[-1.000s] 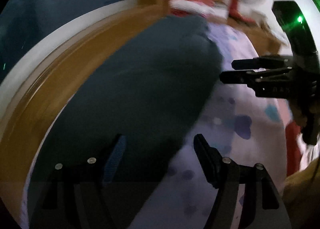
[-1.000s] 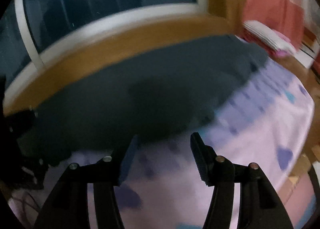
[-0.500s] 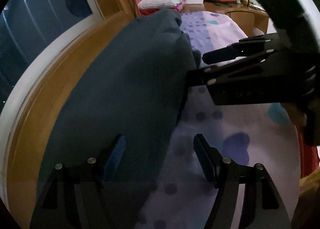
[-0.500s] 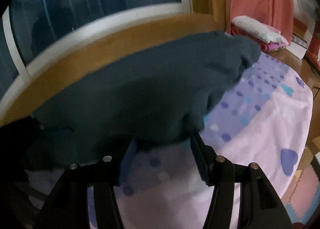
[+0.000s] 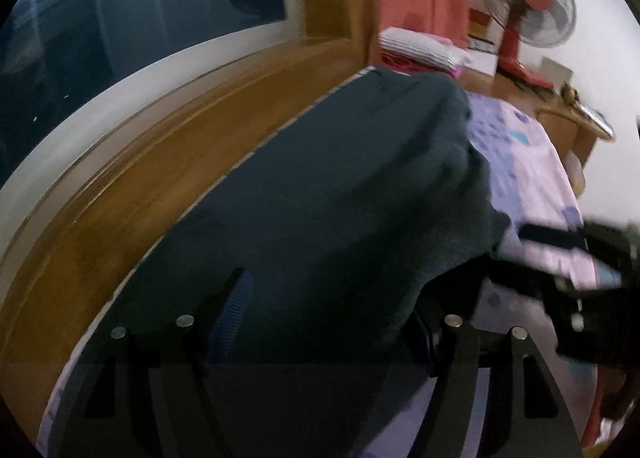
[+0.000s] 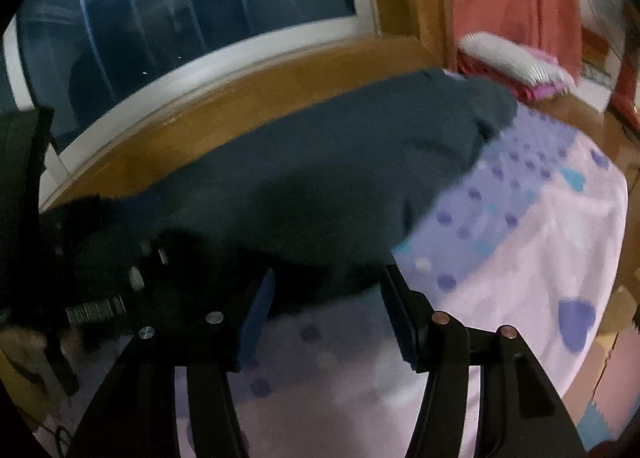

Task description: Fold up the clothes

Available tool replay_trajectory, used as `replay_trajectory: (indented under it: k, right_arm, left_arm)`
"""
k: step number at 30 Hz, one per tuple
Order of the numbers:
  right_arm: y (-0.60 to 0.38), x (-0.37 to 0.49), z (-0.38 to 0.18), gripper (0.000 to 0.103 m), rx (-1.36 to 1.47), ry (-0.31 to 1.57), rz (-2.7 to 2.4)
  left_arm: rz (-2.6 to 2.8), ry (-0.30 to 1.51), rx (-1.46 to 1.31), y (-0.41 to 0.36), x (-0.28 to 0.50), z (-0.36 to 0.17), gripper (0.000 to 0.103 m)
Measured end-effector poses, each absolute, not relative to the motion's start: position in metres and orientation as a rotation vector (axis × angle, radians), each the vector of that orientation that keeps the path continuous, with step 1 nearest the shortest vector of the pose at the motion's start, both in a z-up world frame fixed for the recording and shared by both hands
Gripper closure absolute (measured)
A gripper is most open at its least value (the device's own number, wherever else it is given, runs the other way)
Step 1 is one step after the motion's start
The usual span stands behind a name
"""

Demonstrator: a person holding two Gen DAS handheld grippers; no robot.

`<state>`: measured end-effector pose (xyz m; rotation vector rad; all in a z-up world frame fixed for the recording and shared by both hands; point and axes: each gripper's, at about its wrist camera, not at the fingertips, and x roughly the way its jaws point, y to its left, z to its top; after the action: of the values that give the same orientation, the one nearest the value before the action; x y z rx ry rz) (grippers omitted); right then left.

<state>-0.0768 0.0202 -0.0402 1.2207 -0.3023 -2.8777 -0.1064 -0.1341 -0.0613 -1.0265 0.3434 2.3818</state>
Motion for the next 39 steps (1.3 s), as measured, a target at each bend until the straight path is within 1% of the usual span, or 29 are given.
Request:
replay_trajectory:
  k: [5, 11, 13, 14, 15, 16, 17, 19, 20, 22, 23, 25, 30, 31, 33, 38, 39]
  right_arm:
    - [0.021, -0.076, -0.053, 0.047, 1.283, -0.373, -2.894]
    - [0.007, -0.120, -0.053, 0.047, 1.349, -0.302, -2.959]
    - [0.012, -0.131, -0.054, 0.047, 1.391, -0.354, -2.996]
    - [0.019, -0.128, -0.054, 0.049, 1.383, -0.409, -3.005]
    - [0.026, -0.126, -0.053, 0.058, 1.376, -0.465, -3.014]
    - [0.034, -0.124, -0.052, 0.063, 1.367, -0.521, -3.021]
    - [0.038, -0.118, -0.052, 0.071, 1.362, -0.538, -3.010]
    - [0.047, -0.107, -0.052, 0.076, 1.352, -0.572, -2.989]
    - [0.052, -0.101, -0.052, 0.081, 1.347, -0.589, -2.979]
    - [0.053, -0.097, -0.055, 0.086, 1.341, -0.596, -2.970]
    - [0.053, -0.096, -0.056, 0.093, 1.338, -0.599, -2.966]
    - [0.050, -0.098, -0.055, 0.098, 1.331, -0.566, -2.956]
    - [0.056, -0.080, -0.038, 0.100, 1.268, -0.538, -3.002]
    - [0.056, -0.077, -0.038, 0.100, 1.283, -0.520, -3.003]
    - [0.056, -0.070, -0.039, 0.101, 1.313, -0.483, -3.005]
    - [0.052, -0.066, -0.054, 0.101, 1.389, -0.459, -3.004]
    - [0.049, -0.065, -0.054, 0.101, 1.387, -0.412, -3.008]
  left_arm:
    - [2.381, 0.267, -1.020, -0.138, -0.112, -0.054, 0.031]
    - [2.346, 0.278, -1.017, -0.137, -0.107, -0.049, 0.031]
    - [2.288, 0.263, -1.040, -0.137, -0.102, -0.043, 0.031]
    - [2.258, 0.258, -1.045, -0.139, -0.098, -0.038, 0.031]
    - [2.241, 0.254, -1.037, -0.143, -0.093, -0.033, 0.031]
    - [2.226, 0.249, -1.024, -0.147, -0.087, -0.028, 0.031]
    - [2.212, 0.245, -1.011, -0.152, -0.082, -0.022, 0.031]
    - [2.214, 0.221, -0.999, -0.157, -0.085, -0.015, 0.031]
    - [2.226, 0.220, -1.000, -0.156, -0.091, -0.016, 0.031]
    - [2.247, 0.225, -1.014, -0.148, -0.110, -0.024, 0.031]
    - [2.247, 0.227, -1.033, -0.142, -0.121, -0.032, 0.031]
    - [2.247, 0.258, -1.090, -0.127, -0.141, -0.053, 0.032]
    - [2.275, 0.347, -1.223, -0.113, -0.166, -0.096, 0.032]
    - [2.285, 0.338, -1.206, -0.114, -0.165, -0.100, 0.032]
    - [2.302, 0.348, -1.165, -0.116, -0.160, -0.102, 0.031]
    - [2.311, 0.338, -1.144, -0.118, -0.158, -0.104, 0.030]
    - [2.311, 0.333, -1.138, -0.119, -0.158, -0.104, 0.030]
